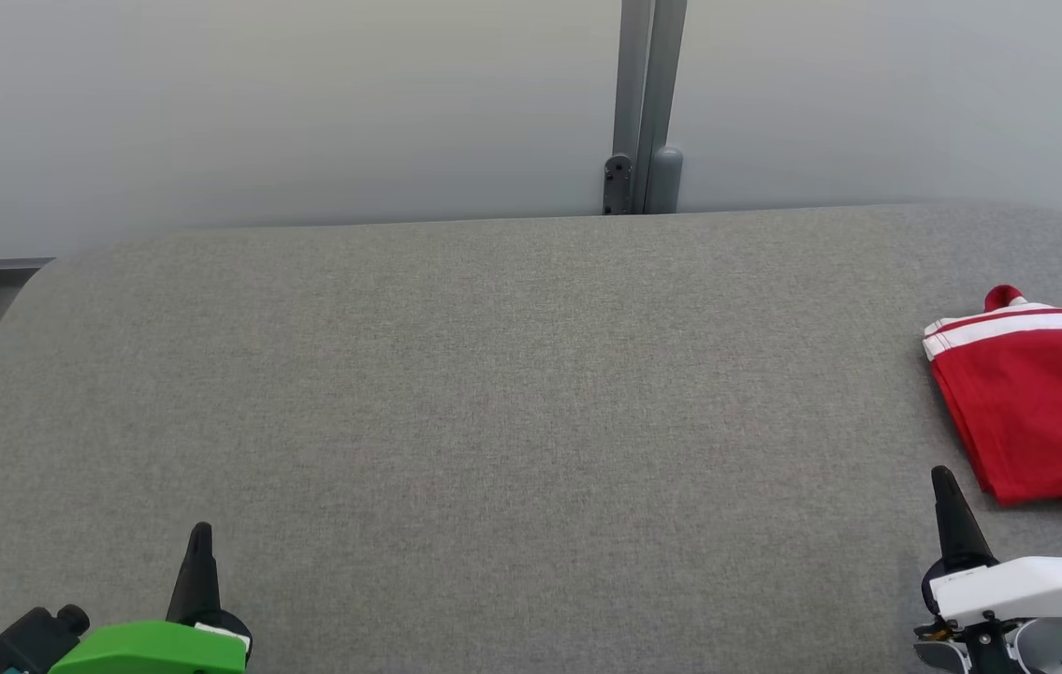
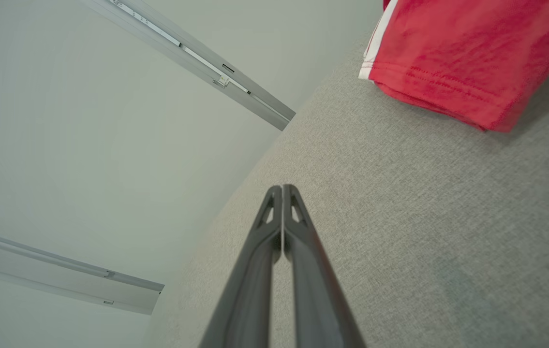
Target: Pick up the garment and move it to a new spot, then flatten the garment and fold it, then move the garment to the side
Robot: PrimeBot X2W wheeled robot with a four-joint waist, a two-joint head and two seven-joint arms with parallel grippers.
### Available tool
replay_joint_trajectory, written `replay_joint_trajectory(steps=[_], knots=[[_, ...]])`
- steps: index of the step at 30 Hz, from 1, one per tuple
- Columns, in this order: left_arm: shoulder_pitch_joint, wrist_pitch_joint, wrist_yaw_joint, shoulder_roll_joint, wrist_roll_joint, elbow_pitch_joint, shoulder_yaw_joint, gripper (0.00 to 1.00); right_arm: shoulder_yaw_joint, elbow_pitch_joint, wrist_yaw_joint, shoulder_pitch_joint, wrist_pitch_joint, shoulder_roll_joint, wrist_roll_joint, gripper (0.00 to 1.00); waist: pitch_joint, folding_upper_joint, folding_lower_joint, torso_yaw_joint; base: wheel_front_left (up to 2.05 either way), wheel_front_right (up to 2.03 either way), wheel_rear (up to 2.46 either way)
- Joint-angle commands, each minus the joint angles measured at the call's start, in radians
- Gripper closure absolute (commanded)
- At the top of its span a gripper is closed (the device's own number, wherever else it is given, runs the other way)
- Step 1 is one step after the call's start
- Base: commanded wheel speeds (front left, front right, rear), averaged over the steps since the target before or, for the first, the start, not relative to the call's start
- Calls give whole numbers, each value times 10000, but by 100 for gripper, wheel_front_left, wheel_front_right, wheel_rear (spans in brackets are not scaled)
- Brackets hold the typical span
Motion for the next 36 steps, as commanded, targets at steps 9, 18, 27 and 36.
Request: replay_joint_trajectory(steps=[9, 18, 27, 36], knots=[[-444, 292, -95, 17, -1163, -189, 150, 100, 15, -21, 2, -416, 291, -35, 1212, 100, 58, 0, 0, -84, 0, 0, 0], [-615, 529, -133, 8, -2042, -234, 242, 100, 32, 28, 1, -589, 535, -26, 2153, 100, 113, 0, 0, -163, 0, 0, 0], [-764, 747, -167, -1, -2887, -272, 323, 100, 49, 71, 1, -747, 752, -18, 3023, 100, 167, 0, 0, -240, 0, 0, 0], [-907, 953, -208, -10, -3640, -313, 397, 100, 64, 114, 0, -891, 951, -9, 3815, 100, 221, 0, 0, -318, 0, 0, 0]])
